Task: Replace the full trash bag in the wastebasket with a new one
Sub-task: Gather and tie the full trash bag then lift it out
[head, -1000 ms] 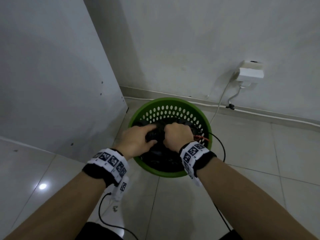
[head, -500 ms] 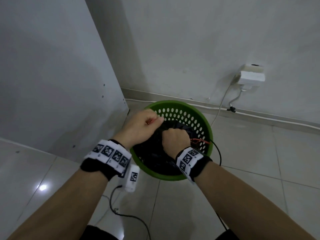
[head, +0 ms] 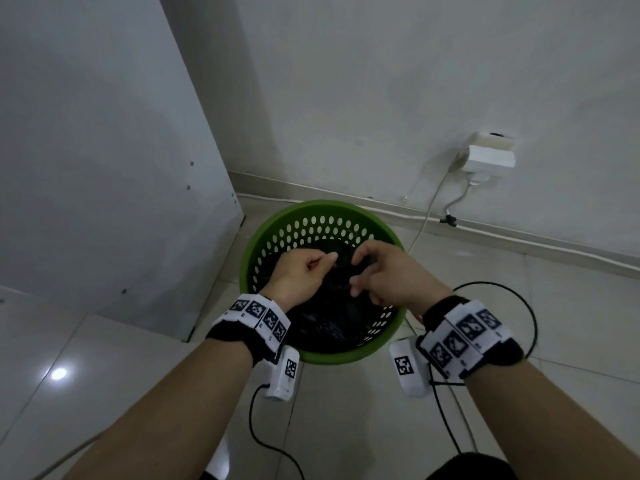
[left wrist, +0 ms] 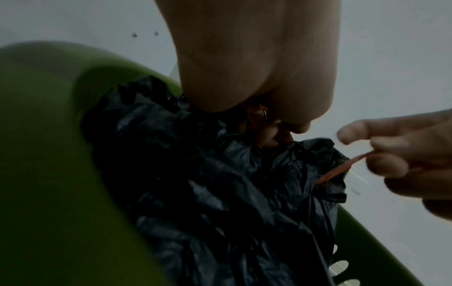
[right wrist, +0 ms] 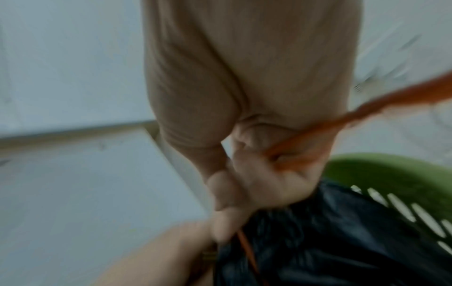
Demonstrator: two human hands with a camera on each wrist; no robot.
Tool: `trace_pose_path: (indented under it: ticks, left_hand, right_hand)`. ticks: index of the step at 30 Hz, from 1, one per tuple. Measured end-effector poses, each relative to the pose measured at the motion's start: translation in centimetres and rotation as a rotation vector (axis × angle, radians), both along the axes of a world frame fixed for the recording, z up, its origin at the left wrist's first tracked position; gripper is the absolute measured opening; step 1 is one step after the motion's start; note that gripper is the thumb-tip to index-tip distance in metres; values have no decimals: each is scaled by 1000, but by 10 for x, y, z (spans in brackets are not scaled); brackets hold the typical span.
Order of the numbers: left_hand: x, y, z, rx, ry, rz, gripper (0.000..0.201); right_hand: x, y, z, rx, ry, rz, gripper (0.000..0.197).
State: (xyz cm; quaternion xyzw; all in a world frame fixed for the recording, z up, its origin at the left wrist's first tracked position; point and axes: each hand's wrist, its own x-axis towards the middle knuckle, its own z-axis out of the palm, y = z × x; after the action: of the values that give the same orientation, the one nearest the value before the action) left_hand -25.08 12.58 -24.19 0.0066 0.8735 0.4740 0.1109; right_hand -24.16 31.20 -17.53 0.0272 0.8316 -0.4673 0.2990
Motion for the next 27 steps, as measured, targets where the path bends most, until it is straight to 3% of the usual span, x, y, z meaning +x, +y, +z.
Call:
trace_pose_path:
  ticks: [2,5,7,9,13,17,21,25,27]
  left_hand:
    - [3,-2,-3,33,-55,21,44]
    - [6,-5,7,330,-226,104,52]
    - [6,-8,14,467,-302,89,57]
    - [5,-11,15,458,-282,80,42]
    - [4,-11,3,354,-168,116,30]
    - [3,-15,-6,466,-113,231,27]
    - [6,-12,0,537,-56,213,28]
    - [8,-7,1,457,-87,67,27]
    - [7,-9,-4,334,-76,49,28]
  right_hand:
    - [-1,6,6,-188,-74,-50,6]
    - [-5,8,2,-512,-283,-122,28]
    - [-7,6,-4,-584,-297,-165,30]
    - [-8,1,-12,-474,-186,-203,21]
    - [-8,-9,-21,-49,173,-205,8]
    - [-11,-21,-31,68,478,-90,10]
    - [-8,-44,-42,-159,395,-14,14]
    - [-9,-61,-47,-378,173,-374,16]
    - [-12,-66,-51,-365,139,-534,14]
